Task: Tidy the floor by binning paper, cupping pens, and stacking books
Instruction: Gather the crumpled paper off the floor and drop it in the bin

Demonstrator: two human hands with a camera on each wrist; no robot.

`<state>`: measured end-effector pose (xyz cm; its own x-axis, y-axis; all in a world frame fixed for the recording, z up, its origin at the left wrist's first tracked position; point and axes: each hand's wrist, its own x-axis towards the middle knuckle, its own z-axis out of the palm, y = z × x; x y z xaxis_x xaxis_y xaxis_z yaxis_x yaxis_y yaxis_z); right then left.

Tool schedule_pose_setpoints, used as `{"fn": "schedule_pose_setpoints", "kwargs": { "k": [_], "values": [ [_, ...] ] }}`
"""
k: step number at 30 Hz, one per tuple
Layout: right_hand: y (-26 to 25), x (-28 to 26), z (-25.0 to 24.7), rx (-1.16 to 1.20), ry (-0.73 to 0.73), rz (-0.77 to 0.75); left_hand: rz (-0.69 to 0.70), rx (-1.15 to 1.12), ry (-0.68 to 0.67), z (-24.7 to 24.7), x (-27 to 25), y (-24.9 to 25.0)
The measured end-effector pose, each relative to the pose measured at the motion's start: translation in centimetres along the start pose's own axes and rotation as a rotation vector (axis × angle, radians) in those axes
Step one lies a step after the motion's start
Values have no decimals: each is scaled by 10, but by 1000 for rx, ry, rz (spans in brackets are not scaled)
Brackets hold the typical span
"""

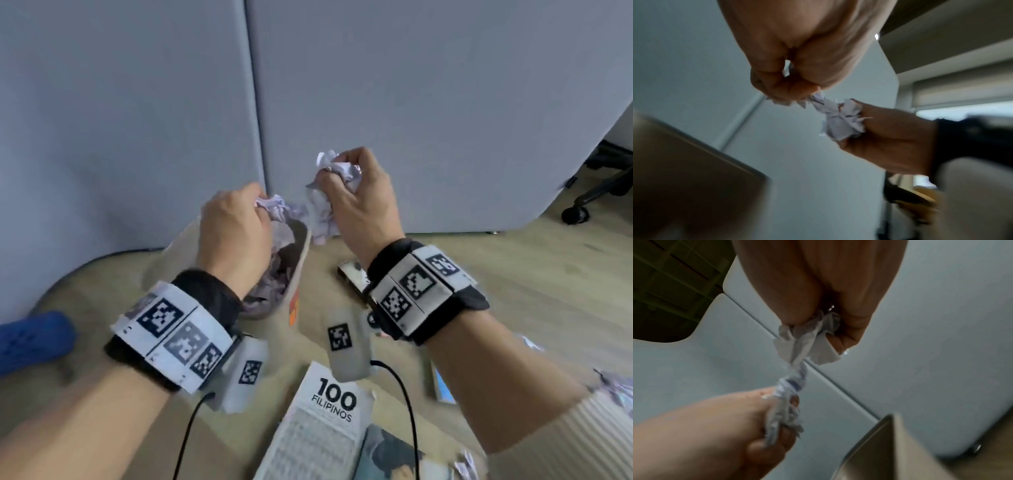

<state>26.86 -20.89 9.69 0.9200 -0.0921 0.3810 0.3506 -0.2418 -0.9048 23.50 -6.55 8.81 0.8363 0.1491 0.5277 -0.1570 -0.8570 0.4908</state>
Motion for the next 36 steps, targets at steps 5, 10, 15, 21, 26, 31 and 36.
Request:
{"fn": "schedule_pose_setpoints", "kwargs": {
  "k": [5,10,15,21,26,31,36],
  "values": [
    [2,-22,71,-312,-537,52,-257,252,-377,-17,1,-71],
    [22,-32,68,-438,-691,-32,-304,314,-466,-29,-12,-86],
    [33,-32,25,-426,-361,-124,-78,254,-193,-33,-19,-60],
    [75,-68,-101,-645,-307,107,253,-73,-247,27,-52,16],
    [113,-148,-223,-864,-214,369,546,-38,-846,109,-97,76],
    [129,-254,-310,-1057,-227,641,1024,353,-1235,169,-125,134],
    [128,-334,-347,-1168,-230,881,1194,573,-1328,201,-161,180]
  ]
}}
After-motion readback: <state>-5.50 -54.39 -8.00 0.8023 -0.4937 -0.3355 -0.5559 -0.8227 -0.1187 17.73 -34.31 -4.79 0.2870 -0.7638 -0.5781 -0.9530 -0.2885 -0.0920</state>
